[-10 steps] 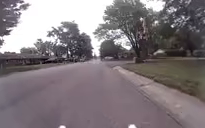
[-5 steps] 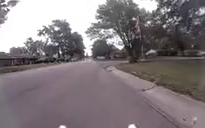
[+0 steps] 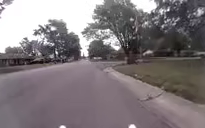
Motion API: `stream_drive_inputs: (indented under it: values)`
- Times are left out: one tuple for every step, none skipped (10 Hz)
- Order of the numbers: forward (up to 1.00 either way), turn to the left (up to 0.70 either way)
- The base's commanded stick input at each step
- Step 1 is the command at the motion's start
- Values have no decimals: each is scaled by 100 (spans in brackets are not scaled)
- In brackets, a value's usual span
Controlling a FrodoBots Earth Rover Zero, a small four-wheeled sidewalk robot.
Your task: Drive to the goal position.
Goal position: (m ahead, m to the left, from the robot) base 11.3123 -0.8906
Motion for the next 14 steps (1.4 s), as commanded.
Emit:
stream_drive_inputs:
  values:
    - [100, 0]
    - [100, 0]
    - [100, 0]
    - [100, 0]
    - [100, 0]
    - [100, 0]
    - [100, 0]
    - [100, 0]
    - [100, 0]
    - [100, 0]
    - [100, 0]
    - [100, 0]
    - [100, 0]
    - [100, 0]
